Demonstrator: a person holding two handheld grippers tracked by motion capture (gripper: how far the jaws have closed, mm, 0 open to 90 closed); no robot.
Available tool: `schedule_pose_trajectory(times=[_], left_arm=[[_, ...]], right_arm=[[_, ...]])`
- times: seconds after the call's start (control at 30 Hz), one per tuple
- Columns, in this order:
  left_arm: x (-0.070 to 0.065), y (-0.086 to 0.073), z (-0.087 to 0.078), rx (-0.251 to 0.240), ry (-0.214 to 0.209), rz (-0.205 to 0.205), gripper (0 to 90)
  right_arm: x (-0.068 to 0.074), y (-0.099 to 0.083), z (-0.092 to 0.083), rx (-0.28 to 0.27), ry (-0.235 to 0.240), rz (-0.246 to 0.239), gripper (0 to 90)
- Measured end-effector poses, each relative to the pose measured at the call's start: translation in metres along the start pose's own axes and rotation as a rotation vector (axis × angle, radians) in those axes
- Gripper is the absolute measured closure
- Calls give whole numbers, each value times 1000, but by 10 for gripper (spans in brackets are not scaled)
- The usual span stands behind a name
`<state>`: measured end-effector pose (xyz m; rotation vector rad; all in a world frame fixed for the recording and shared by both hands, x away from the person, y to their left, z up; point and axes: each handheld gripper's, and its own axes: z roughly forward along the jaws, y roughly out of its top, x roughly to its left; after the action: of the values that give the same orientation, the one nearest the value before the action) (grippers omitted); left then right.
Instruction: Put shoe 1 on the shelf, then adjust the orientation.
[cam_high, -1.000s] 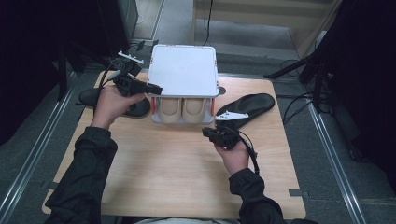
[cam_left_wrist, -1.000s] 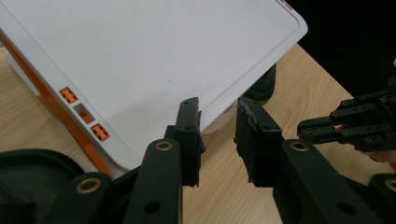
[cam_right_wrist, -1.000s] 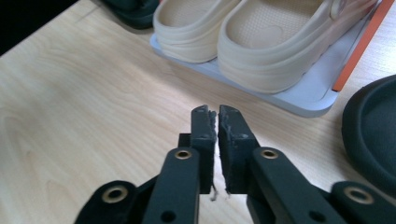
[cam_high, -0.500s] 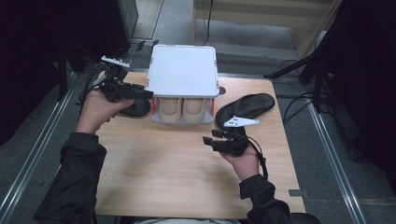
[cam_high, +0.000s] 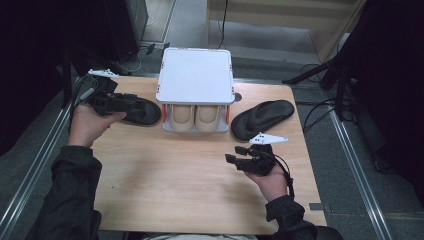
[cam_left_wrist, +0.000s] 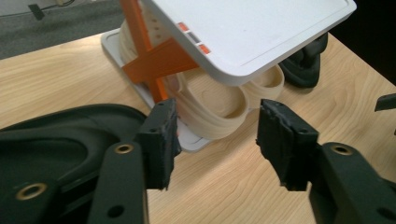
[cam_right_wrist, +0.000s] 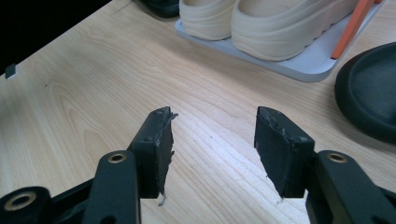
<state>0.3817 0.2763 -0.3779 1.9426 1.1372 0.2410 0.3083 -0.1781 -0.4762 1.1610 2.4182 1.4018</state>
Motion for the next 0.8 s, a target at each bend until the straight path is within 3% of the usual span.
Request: schedule_pose_trajectory(times=[0.13,0.3,0.4,0.6,0.8], left_arm=[[13,-9,-3,13,29,-5,587],[34,-22,-1,21,68,-19,802],[46,-29,0,28,83,-26,878],[73,-42,-1,43,108,-77,899],[89,-49,2,34,100,-126,899]], right_arm=[[-2,0,0,3,-15,1,477],[-2,-1,4,12,-18,-5,493],[-1,-1,6,18,-19,-12,503],[-2,-2,8,32,-22,-10,506],[-1,-2,9,30,-21,-10,508]])
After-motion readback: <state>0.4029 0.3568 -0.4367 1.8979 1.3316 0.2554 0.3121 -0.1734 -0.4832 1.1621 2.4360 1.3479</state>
